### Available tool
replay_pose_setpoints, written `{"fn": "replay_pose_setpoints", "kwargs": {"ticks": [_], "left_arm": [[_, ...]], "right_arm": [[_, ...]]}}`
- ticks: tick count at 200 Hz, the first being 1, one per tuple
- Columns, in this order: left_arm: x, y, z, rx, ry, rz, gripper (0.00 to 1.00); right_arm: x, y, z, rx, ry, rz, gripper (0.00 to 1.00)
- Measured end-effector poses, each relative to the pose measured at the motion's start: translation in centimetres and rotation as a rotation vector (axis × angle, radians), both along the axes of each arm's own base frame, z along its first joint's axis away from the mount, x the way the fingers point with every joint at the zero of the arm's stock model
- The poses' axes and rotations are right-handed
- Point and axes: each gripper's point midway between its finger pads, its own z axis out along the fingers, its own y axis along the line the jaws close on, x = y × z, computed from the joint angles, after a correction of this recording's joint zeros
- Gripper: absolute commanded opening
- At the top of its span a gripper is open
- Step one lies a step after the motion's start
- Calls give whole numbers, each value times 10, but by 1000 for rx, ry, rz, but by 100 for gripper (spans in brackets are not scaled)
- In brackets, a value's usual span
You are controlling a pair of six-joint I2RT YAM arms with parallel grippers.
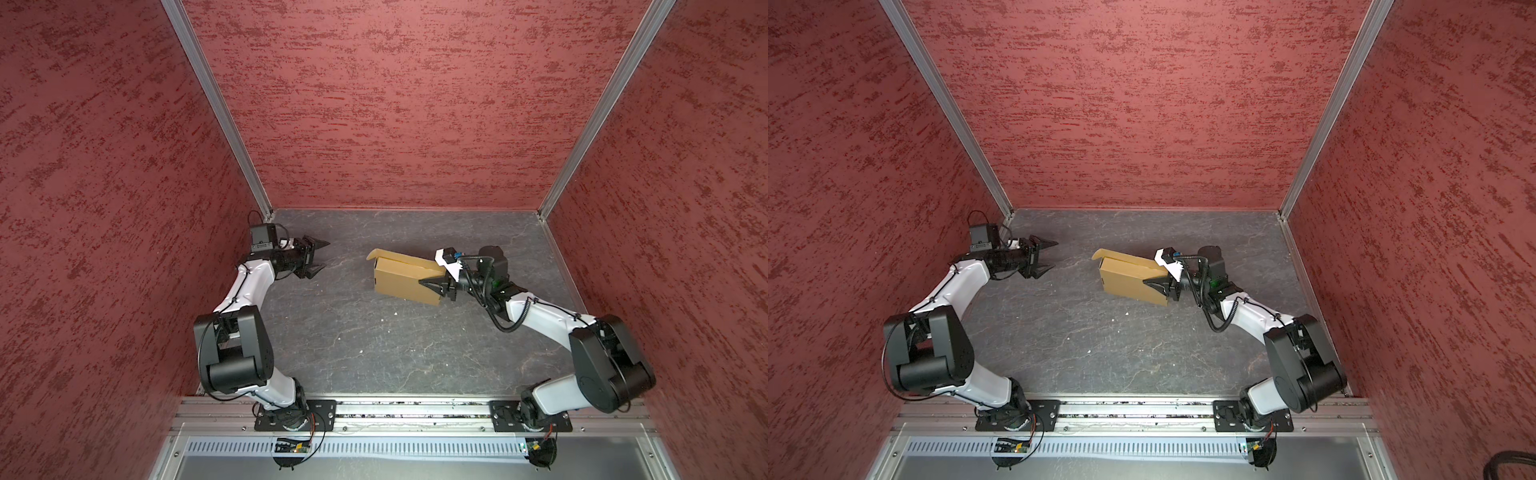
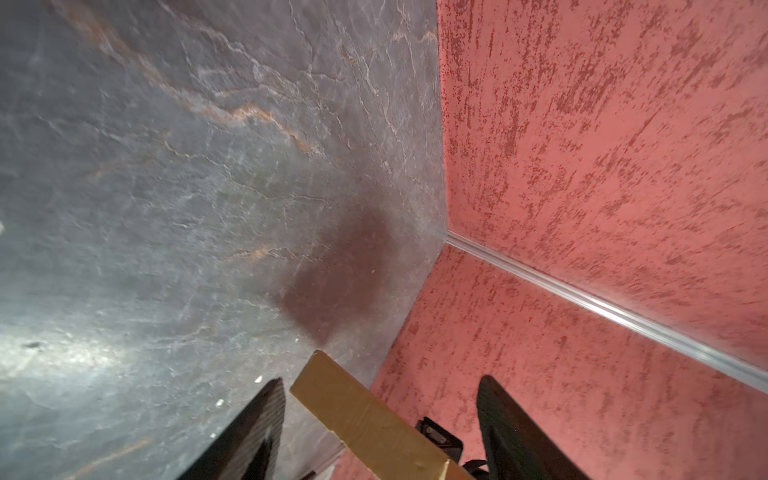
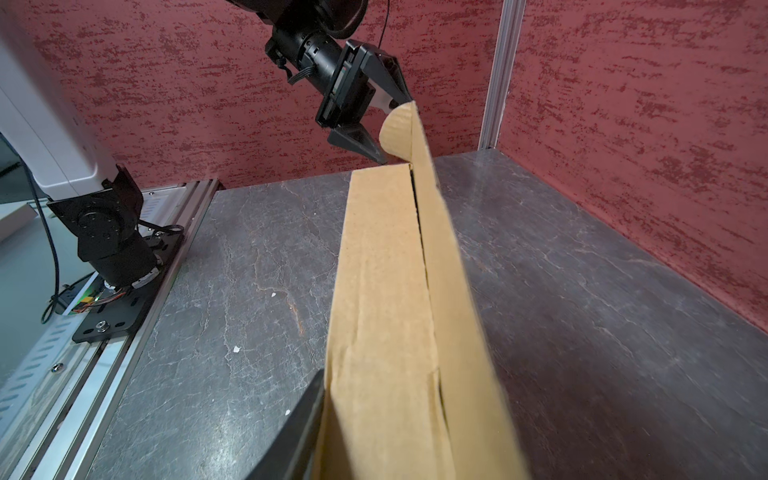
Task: Fold the paper box
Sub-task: 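Open the left gripper and draw it back from the box end while the right holds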
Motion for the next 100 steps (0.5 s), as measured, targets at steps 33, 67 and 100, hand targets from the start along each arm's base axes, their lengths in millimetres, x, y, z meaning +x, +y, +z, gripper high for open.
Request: {"fn": "replay_pose_setpoints", "kwargs": {"ticks": [33,67,100], "left_arm": [[9,2,5,74,-115,-42,71],[19,-8,15,140,-233,-97,58],[28,-33,17,220,-330,-175,44]], "right_arm": [[9,4,-16,-7,37,-1,20],[16,9,-9,2,17,19,20],[13,11,-4,6,0,45,20]]}}
